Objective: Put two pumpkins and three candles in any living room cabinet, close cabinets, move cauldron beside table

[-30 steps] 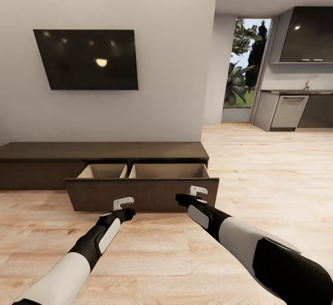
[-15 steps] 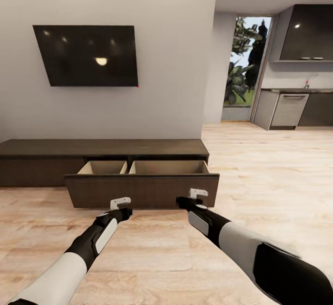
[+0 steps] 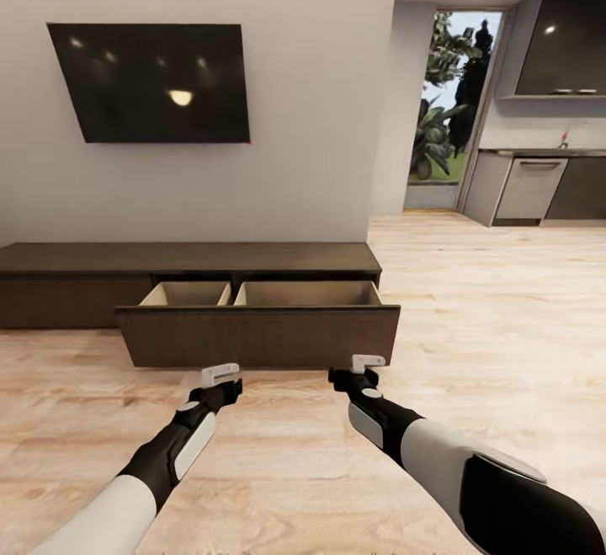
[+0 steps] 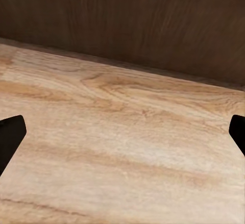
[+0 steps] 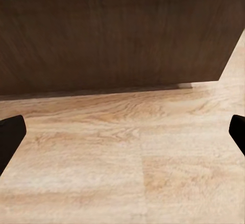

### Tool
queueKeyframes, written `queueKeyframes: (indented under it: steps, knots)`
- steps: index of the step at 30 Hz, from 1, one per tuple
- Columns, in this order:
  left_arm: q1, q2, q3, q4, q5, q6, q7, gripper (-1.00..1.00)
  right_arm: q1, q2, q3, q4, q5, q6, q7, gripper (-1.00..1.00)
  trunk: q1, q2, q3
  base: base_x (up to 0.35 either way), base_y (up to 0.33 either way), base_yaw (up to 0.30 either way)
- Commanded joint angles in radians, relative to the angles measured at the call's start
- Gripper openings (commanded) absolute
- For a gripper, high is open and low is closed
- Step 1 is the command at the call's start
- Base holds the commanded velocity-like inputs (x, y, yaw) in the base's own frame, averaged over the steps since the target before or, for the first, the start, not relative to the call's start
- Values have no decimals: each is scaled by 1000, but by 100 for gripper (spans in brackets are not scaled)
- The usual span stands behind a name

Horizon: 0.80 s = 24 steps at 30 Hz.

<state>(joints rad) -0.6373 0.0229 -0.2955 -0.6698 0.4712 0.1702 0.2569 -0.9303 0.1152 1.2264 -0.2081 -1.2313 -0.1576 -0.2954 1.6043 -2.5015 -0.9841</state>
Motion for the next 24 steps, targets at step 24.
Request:
queueKeyframes:
  steps: [24]
  knots:
    - [13, 3, -11, -2, 10, -51, 9, 100, -1, 0, 9, -2, -7, -15, -1, 100, 6, -4, -51, 23, 11, 0]
